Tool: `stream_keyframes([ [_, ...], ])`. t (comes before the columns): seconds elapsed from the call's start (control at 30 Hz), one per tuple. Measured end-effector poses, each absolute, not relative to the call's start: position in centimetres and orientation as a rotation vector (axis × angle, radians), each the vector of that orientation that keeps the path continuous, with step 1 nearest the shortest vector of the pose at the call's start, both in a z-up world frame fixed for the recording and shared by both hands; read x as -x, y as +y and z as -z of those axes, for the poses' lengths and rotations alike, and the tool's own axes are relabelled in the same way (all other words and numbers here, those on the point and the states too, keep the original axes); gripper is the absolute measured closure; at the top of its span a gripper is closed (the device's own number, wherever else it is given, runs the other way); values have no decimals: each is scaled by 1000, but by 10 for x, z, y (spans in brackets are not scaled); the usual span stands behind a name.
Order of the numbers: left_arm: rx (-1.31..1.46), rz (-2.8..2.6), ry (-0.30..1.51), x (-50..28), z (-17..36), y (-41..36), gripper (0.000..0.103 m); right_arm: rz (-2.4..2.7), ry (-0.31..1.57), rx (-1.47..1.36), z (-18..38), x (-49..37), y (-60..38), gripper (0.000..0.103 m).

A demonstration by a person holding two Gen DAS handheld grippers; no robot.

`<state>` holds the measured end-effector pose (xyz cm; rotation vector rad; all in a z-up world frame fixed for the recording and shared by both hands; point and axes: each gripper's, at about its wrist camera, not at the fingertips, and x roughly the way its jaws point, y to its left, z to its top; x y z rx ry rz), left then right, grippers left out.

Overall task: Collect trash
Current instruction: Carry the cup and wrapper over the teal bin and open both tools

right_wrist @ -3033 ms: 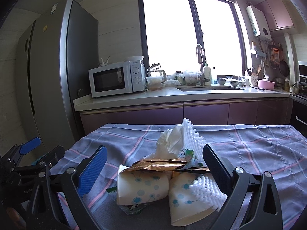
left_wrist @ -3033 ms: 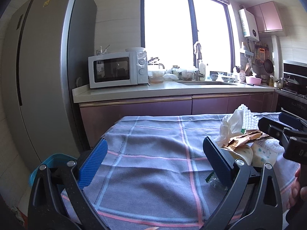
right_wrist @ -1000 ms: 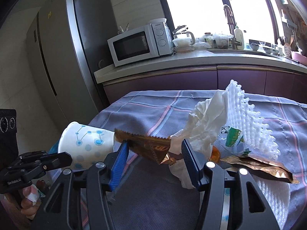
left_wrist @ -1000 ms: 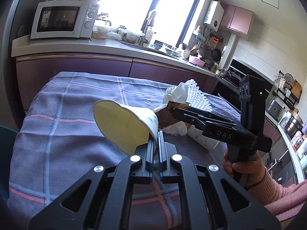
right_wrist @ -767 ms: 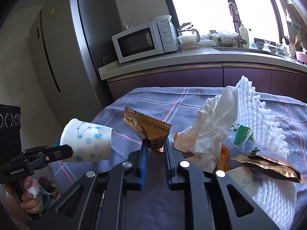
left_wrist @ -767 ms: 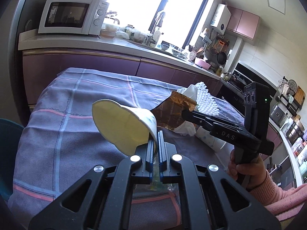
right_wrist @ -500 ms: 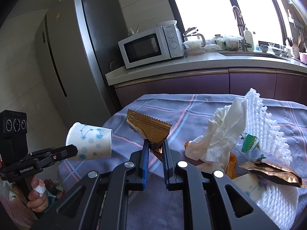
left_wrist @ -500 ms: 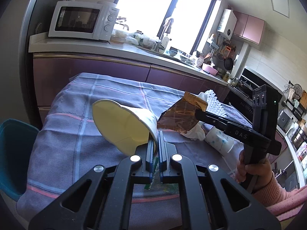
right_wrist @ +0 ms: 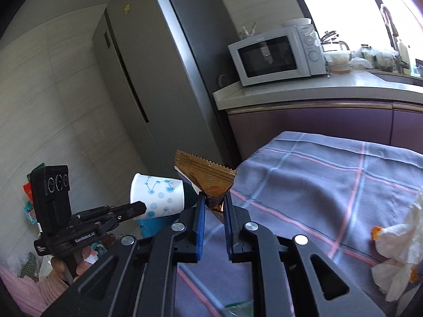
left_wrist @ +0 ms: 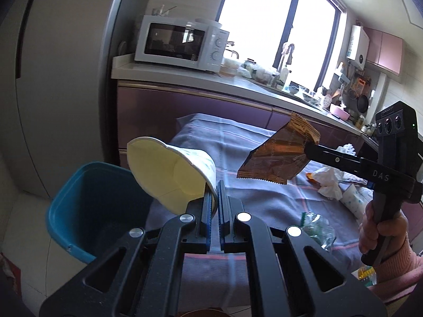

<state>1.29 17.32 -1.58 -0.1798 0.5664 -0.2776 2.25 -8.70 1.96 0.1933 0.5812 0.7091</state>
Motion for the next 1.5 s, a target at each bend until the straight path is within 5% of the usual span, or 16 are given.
stream_keyframes([
  [0.47, 210, 84, 672, -26, 60, 268, 98, -861, 710, -194, -5, -62, 28, 91],
  [1.27, 303, 36, 829, -66, 126, 282, 95, -782, 912, -204, 54, -103, 95, 82],
  [1.5, 292, 66, 750, -54, 105, 269, 79, -798, 866, -228, 41, -93, 73, 74],
])
